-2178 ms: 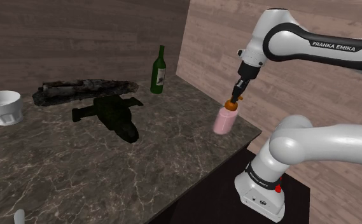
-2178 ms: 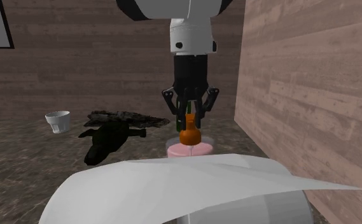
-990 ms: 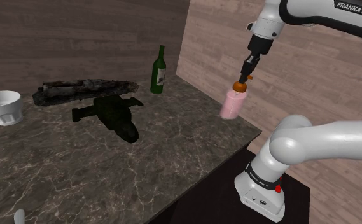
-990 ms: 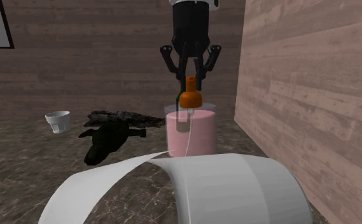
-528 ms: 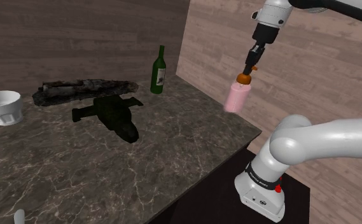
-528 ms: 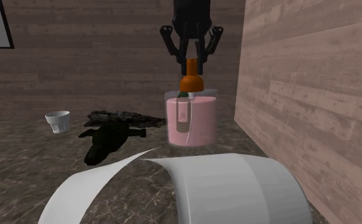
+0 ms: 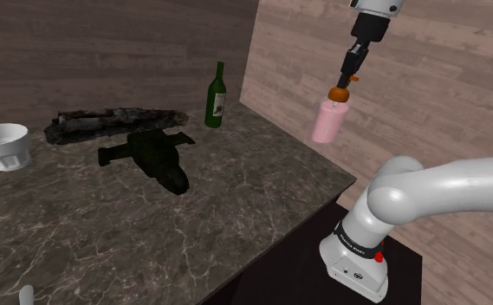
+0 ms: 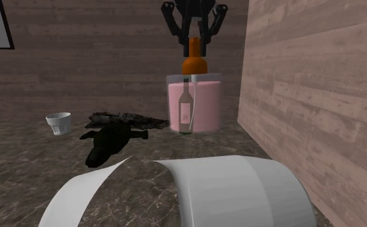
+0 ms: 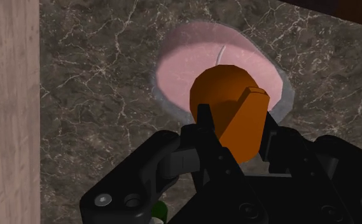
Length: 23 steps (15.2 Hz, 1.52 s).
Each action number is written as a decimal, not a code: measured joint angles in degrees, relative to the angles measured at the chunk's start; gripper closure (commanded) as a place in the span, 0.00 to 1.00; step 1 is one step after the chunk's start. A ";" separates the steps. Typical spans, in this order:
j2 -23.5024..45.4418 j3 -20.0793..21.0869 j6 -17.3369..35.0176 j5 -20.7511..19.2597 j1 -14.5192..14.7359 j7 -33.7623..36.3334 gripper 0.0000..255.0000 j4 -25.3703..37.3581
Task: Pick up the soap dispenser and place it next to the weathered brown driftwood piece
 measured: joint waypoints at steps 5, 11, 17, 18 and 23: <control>4.54 0.51 0.77 0.69 0.44 0.69 1.00 3.68; 15.60 1.50 7.78 2.14 1.46 2.68 1.00 7.61; 27.02 2.56 13.38 3.31 2.37 4.52 1.00 13.33; 28.90 2.87 13.90 3.52 2.58 5.01 1.00 14.66; 39.19 3.37 16.47 4.10 3.08 5.94 1.00 22.37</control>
